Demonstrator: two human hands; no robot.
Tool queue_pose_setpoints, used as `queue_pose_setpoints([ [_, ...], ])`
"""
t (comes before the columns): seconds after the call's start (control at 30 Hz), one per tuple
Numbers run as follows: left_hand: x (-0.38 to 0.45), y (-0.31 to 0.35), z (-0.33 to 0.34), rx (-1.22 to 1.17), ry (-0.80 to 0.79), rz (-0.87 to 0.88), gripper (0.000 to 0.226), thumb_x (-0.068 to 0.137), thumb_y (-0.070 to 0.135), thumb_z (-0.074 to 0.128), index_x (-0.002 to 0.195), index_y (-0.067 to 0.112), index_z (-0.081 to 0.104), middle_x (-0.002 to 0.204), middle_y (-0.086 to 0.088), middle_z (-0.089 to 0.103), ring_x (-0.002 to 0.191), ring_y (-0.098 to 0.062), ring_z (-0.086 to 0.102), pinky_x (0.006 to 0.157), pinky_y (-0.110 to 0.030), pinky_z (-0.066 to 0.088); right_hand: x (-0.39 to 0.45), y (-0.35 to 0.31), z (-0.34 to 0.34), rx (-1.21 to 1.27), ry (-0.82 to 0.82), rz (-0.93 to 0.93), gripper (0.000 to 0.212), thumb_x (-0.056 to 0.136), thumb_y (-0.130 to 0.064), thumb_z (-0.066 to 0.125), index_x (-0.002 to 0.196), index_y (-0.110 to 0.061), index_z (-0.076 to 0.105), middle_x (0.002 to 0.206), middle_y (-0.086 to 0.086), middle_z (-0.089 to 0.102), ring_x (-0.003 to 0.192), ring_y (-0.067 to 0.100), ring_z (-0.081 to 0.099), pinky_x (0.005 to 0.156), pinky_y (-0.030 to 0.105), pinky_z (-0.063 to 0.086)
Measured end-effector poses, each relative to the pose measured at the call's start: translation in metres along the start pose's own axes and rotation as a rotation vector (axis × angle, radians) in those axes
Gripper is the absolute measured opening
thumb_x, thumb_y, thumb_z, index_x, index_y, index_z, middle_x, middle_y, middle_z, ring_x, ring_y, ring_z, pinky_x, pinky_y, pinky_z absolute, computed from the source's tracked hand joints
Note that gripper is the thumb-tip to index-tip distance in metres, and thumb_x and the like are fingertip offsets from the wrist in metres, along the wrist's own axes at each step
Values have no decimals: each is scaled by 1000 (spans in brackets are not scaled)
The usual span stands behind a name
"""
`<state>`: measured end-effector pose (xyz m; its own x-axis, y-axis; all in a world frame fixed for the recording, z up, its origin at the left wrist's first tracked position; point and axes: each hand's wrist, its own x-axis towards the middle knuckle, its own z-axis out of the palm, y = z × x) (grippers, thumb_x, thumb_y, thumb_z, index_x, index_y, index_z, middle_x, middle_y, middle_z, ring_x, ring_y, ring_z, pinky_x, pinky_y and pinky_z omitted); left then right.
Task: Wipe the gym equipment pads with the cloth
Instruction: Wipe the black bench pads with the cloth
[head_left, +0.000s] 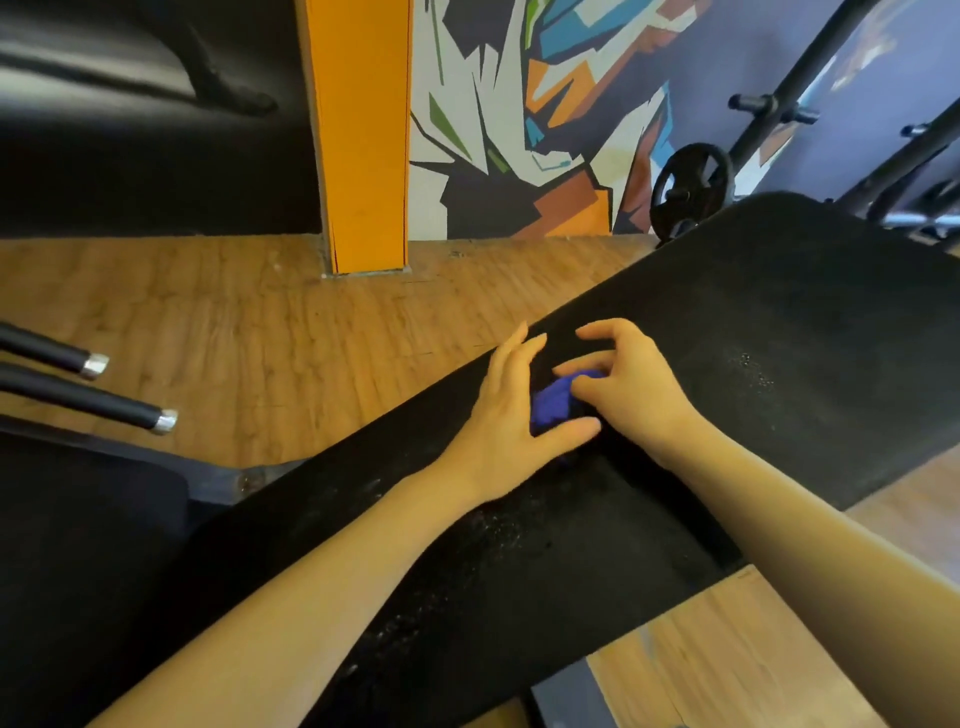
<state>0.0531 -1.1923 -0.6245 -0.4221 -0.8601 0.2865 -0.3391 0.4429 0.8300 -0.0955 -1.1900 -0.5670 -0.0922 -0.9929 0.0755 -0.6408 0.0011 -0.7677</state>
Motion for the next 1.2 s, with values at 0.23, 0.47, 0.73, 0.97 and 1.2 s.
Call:
queue_pose_setpoints([
  [0.23,-20,-67,-31,404,130,-333,46,103,44,25,149,43,23,163,3,10,149,-20,6,119,-48,7,6,-15,-16,-938,-216,-622,37,80,2,56,109,-16,69,120,3,62,113,26,55,94,42,44],
  [0.47,-31,-85,-30,421,54,-341,46,104,44,23,150,45,19,162,6,8,149,-18,1,119,-47,4,-38,4,-8,-1082,-201,-622,51,88,-60,40,95,-22,74,110,1,68,106,23,63,94,44,49],
  [0.73,-34,-104,-15,504,121,-310,49,101,51,19,149,50,9,162,11,2,149,-17,-3,120,-47,1,12,10,18,-1048,-153,-593,41,86,-49,54,104,-18,74,125,4,64,129,28,49,108,55,27],
  [0.97,-36,-106,-14,529,153,-304,50,99,53,17,148,51,7,162,11,1,149,-15,-2,120,-46,1,-18,4,17,-996,-194,-713,42,92,-44,44,108,-14,69,104,3,63,84,25,60,60,39,53],
  [1.2,-35,-105,-14,543,145,-303,50,100,52,16,148,50,5,162,10,0,149,-16,-3,120,-46,0,-17,0,-15,-1123,-348,-830,44,87,-32,41,121,-18,65,119,5,61,99,26,61,79,39,53],
])
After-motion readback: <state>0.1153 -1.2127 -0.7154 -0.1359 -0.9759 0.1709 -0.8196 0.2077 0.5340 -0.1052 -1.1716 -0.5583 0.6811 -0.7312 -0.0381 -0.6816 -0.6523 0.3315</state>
